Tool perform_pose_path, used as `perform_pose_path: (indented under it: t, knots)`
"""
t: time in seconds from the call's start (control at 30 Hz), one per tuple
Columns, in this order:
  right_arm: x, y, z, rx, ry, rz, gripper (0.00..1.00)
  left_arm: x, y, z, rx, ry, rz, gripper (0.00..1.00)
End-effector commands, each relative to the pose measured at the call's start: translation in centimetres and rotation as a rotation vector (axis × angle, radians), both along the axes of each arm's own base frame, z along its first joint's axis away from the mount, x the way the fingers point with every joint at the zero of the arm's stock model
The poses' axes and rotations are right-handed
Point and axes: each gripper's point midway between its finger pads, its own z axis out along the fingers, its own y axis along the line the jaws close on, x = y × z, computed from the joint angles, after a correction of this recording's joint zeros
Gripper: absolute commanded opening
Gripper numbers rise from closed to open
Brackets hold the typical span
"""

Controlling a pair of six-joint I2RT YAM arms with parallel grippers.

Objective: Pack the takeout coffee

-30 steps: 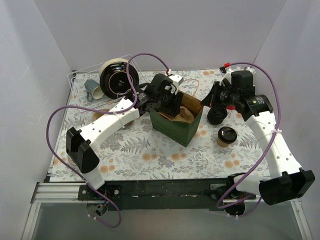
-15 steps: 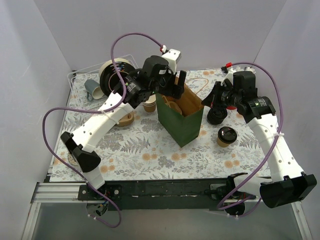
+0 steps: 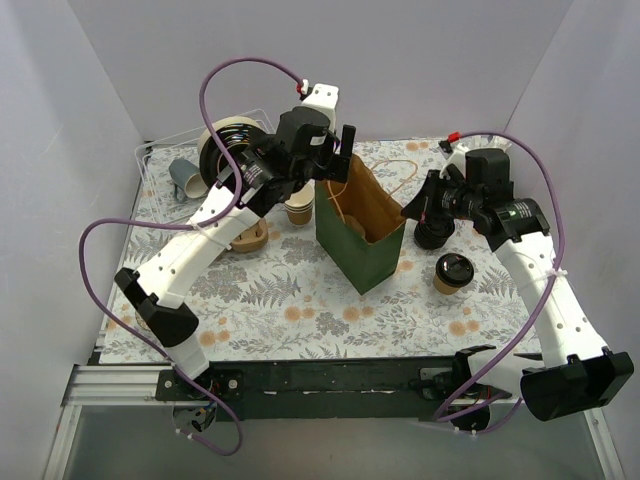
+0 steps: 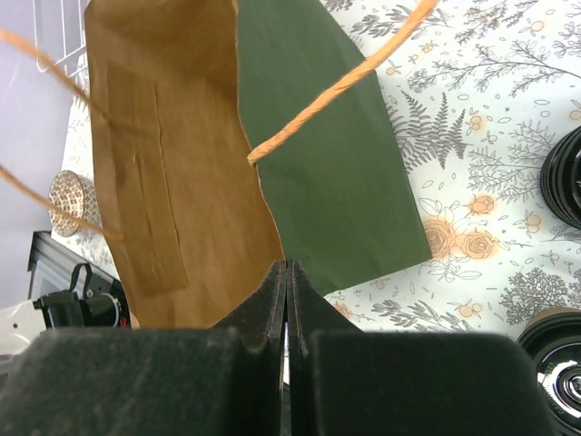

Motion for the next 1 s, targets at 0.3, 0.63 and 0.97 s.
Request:
perform_pose_path:
  t: [0.3, 0.63, 0.97]
  knots:
    - [-3.7, 2.3, 2.3, 0.032, -0.210, 0.359, 0.01, 1.8, 2.9, 1.2, 0.061, -0.122, 0.031, 0.66]
    - [-5.6, 3.1, 3.3, 0.044, -0.300, 0.512, 0.01, -1.0, 6.0, -1.0, 0.129, 0.077, -0.026, 0.75]
    - [-5.8, 3.5, 2.9, 0.031, -0.357, 0.595, 0.01, -7.4, 5.1, -3.8, 0.093, 0.243, -0.296, 0.72]
